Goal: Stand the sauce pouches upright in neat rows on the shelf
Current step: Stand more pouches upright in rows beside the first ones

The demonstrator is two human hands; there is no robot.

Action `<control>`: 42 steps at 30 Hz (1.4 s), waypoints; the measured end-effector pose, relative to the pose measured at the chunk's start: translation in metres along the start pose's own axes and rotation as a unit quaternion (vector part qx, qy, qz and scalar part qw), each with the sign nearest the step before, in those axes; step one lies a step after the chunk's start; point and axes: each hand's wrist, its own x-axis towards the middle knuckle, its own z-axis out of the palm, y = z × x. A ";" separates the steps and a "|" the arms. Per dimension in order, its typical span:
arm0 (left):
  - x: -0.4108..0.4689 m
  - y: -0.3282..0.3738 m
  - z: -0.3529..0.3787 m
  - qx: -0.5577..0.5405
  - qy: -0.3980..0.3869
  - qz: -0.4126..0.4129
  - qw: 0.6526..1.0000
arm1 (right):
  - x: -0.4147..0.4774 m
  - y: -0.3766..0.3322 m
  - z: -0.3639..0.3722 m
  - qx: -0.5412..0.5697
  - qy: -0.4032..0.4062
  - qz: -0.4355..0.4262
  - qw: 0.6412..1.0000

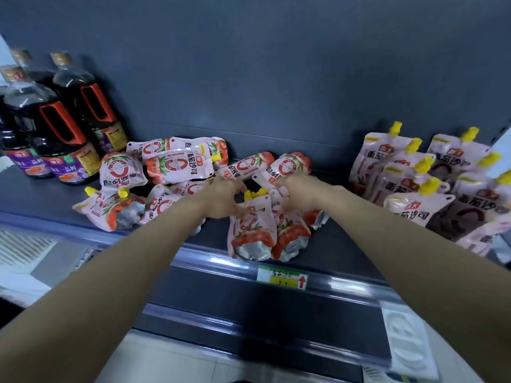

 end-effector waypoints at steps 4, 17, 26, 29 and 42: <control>0.021 -0.014 0.004 0.065 -0.024 0.040 0.997 | 0.015 0.003 0.004 0.027 -0.019 0.031 0.999; 0.046 -0.023 0.006 0.105 -0.104 0.033 0.988 | 0.039 -0.007 0.016 0.145 -0.043 0.054 0.987; 0.050 -0.029 0.012 0.080 -0.142 0.016 0.987 | 0.056 -0.002 0.020 0.173 -0.042 0.064 0.982; 0.053 -0.028 0.013 0.076 -0.127 0.010 0.989 | 0.060 0.000 0.024 0.182 -0.034 0.072 0.980; 0.043 -0.013 0.001 -0.189 -0.088 -0.005 0.978 | 0.065 0.010 0.021 0.246 -0.010 0.053 0.968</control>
